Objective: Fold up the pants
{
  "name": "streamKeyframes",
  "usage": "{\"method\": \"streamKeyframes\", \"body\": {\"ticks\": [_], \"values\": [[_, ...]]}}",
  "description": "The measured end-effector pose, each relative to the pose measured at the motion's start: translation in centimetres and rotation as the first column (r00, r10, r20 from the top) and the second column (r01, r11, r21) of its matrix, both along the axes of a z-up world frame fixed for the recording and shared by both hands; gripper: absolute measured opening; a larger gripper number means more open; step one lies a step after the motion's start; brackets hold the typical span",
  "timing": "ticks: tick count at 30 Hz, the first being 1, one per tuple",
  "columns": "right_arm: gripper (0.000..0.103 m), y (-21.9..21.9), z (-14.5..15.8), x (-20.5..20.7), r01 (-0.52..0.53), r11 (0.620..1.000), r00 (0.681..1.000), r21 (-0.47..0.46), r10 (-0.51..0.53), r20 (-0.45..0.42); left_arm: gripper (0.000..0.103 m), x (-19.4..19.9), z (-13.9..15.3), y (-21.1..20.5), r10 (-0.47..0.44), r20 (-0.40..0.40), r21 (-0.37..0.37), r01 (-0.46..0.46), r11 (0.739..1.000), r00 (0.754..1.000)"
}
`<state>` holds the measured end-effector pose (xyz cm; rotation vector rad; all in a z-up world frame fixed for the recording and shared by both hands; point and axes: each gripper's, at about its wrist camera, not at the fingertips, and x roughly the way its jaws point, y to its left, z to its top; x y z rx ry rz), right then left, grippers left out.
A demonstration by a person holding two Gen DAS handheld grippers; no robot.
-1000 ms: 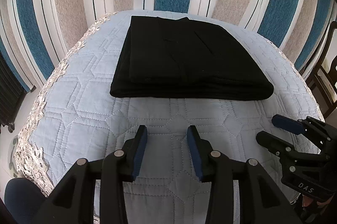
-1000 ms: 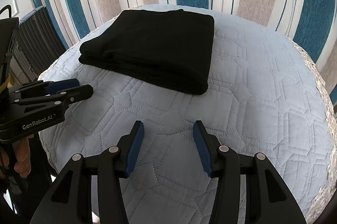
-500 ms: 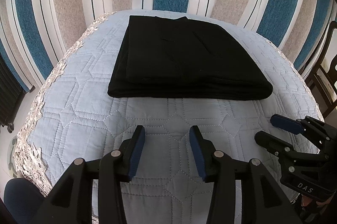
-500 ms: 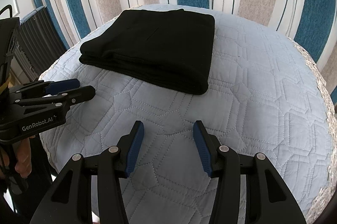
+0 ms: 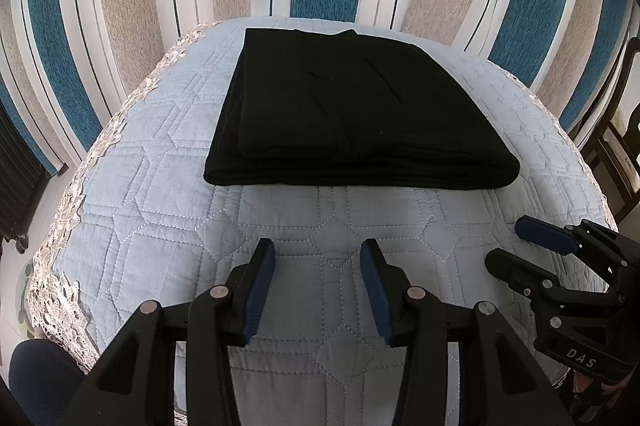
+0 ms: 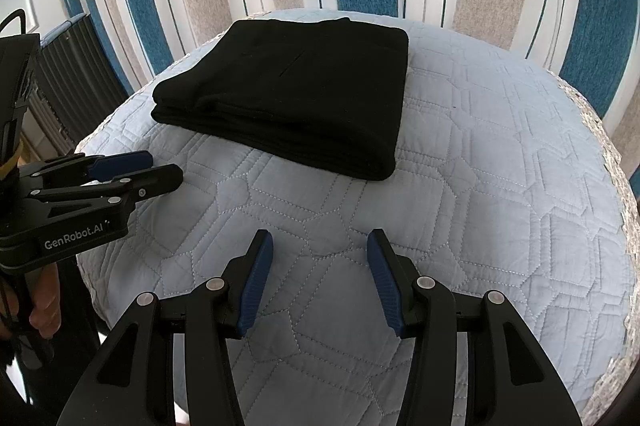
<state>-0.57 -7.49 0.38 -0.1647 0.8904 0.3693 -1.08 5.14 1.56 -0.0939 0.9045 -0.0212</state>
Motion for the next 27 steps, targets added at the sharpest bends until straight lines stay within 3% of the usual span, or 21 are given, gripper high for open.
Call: {"method": "streamKeyframes", "body": {"ticks": [27], "values": [[0.051,0.04,-0.02,-0.03,-0.003,1.0,1.0,-0.002,0.003,0.002,0.047,0.02,0.01,0.08,0.003,-0.014,-0.007,-0.004,1.0,1.0]]}}
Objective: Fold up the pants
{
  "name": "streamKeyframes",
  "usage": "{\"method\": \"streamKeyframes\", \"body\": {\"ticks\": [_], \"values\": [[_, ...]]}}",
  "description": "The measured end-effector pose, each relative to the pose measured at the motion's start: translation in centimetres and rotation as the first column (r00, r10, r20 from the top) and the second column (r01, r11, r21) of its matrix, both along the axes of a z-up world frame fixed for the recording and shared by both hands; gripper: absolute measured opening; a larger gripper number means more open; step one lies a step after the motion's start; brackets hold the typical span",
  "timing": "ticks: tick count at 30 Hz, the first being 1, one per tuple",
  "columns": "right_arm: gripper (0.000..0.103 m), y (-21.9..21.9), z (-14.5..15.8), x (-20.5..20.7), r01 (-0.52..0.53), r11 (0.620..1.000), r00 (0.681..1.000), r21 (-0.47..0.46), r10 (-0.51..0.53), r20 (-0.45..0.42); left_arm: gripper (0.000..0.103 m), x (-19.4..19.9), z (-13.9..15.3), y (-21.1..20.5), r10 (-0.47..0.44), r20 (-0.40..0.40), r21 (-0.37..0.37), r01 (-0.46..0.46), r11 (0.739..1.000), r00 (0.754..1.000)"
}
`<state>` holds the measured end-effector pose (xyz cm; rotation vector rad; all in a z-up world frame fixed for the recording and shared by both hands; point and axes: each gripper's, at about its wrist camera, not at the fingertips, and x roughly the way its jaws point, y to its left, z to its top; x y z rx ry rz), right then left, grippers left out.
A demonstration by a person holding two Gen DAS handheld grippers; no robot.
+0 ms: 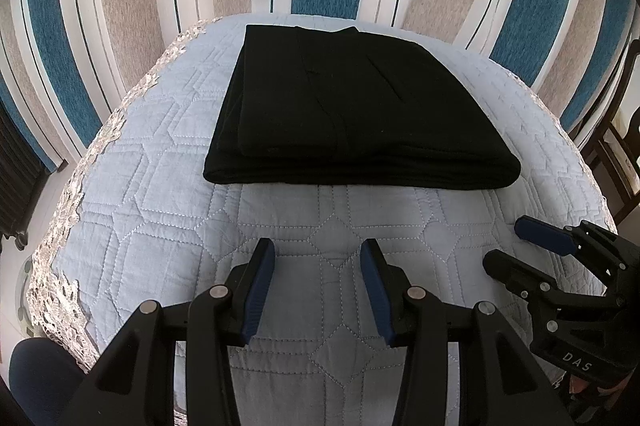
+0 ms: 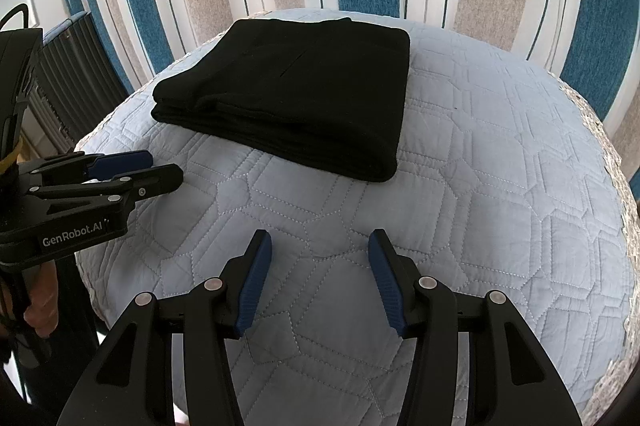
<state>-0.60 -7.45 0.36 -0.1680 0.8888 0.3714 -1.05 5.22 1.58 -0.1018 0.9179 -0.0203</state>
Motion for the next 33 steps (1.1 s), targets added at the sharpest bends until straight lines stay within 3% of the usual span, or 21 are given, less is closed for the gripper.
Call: {"method": "streamKeyframes", "body": {"ticks": [19,33], "values": [[0.053,0.03,-0.01,0.0,-0.001,1.0,1.0,-0.002,0.001,0.001,0.05,0.28,0.06,-0.21,0.011,-0.017,-0.001,-0.011,1.0,1.0],[0.054,0.15,-0.03,0.0,0.0,1.0,1.0,-0.003,0.0,0.001,0.059,0.37,-0.09,-0.57,0.013,-0.022,-0.012,-0.013,1.0,1.0]]}}
